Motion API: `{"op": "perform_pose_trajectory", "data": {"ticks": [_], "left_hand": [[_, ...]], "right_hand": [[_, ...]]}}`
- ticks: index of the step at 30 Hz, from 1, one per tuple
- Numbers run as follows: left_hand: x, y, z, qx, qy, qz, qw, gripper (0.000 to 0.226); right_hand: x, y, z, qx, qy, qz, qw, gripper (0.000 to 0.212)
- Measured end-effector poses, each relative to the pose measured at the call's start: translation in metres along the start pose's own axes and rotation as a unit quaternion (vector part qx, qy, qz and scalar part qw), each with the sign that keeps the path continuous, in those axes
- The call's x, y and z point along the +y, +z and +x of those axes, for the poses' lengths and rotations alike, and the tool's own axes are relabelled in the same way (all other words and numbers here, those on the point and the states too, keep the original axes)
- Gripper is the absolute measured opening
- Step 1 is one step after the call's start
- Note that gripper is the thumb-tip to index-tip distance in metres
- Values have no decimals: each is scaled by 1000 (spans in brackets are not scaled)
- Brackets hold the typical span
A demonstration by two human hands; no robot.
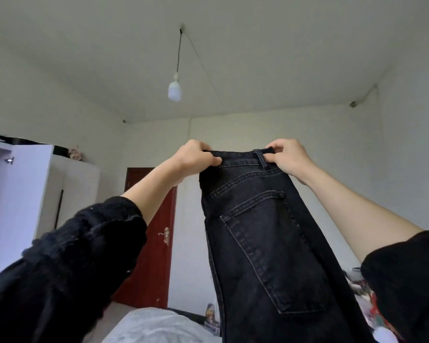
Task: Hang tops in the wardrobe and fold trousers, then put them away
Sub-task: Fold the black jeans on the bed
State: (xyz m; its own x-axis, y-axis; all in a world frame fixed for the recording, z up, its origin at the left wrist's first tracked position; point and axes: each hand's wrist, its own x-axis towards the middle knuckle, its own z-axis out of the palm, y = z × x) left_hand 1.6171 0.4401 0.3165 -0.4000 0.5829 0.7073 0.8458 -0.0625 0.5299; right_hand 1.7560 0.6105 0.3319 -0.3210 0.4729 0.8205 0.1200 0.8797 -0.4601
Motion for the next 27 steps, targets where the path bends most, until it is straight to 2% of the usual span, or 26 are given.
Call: {"op": "perform_pose_trajectory", "data": {"ticks": [7, 12, 14, 16, 18, 21, 23, 25, 27], "left_hand": [[-156, -38, -49, -87, -155, 72, 981, 21], [-340, -66, -132, -109, -290, 28, 950, 17], [-424, -70, -161, -131, -336, 46, 931, 11], [-503, -69, -192, -164, -384, 79, 905, 14], [-566, -68, -219, -187, -423, 100, 881, 22], [-657, -64, -259, -198, -463, 124, 855, 22], [-696, -64, -280, -191, -479, 142, 845, 21], [-737, -65, -298, -183, -497, 165, 832, 20], [-772, -66, -315, -171, -518, 189, 817, 22]], "right_hand": [[9, 193, -59, -123, 84, 66, 987, 16], [18, 397, -144, -243, 172, 98, 950, 18], [25, 478, -189, -273, 213, 97, 933, 19], [33, 550, -236, -299, 246, 92, 917, 14], [40, 602, -277, -326, 259, 86, 905, 15], [51, 679, -324, -350, 300, 78, 884, 28], [55, 703, -348, -360, 317, 90, 872, 30], [63, 722, -376, -403, 300, 77, 861, 37], [75, 733, -415, -447, 244, 42, 860, 44]]}}
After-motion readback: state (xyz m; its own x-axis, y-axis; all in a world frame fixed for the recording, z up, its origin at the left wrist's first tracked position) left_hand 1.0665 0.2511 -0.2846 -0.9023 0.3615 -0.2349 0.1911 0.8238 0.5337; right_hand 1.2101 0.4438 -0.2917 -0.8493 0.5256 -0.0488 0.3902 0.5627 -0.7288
